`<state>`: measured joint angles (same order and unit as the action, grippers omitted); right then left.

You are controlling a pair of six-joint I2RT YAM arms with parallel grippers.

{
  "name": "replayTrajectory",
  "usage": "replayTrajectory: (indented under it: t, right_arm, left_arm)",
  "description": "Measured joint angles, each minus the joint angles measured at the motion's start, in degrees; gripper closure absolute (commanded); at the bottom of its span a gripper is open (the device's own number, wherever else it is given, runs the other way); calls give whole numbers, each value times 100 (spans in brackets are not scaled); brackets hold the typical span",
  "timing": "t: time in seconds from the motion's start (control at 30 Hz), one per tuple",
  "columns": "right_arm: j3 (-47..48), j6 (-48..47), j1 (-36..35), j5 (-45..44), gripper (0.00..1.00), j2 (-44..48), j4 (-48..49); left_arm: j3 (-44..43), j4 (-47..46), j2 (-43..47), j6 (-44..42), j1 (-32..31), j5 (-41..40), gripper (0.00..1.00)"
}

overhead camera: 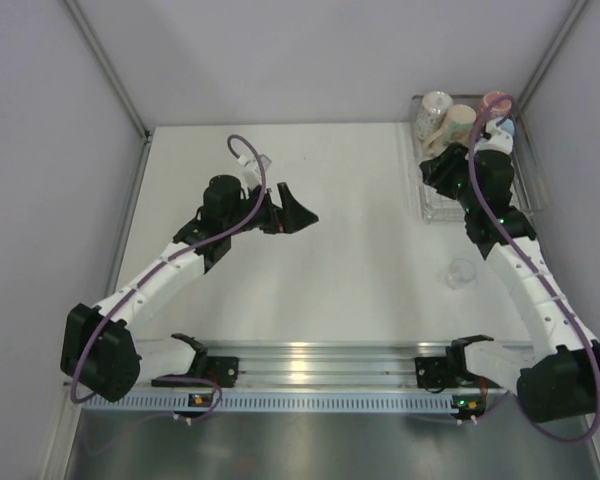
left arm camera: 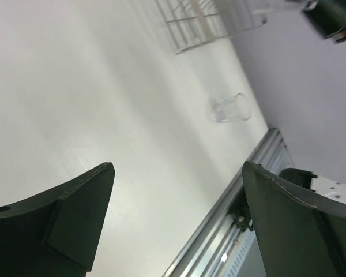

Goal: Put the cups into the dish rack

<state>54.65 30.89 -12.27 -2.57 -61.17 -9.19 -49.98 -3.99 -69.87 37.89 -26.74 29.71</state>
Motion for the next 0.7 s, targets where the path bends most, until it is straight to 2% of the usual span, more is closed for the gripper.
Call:
replayTrajectory:
  t: [0.13,0.33,0.7]
  right_arm:
    - [544,-352,756,-315,100,-448,-468]
    - [988,-542,1803,-636,100,-1226,-885]
    - [2282,-807,2457,-866,100,-3150,-1145]
  left_arm:
    - [31,586,2,-509,0,-411,2]
    - [92,894,-2,-850,0,-647,2]
    - [92,962,205,-960,0,-557,2]
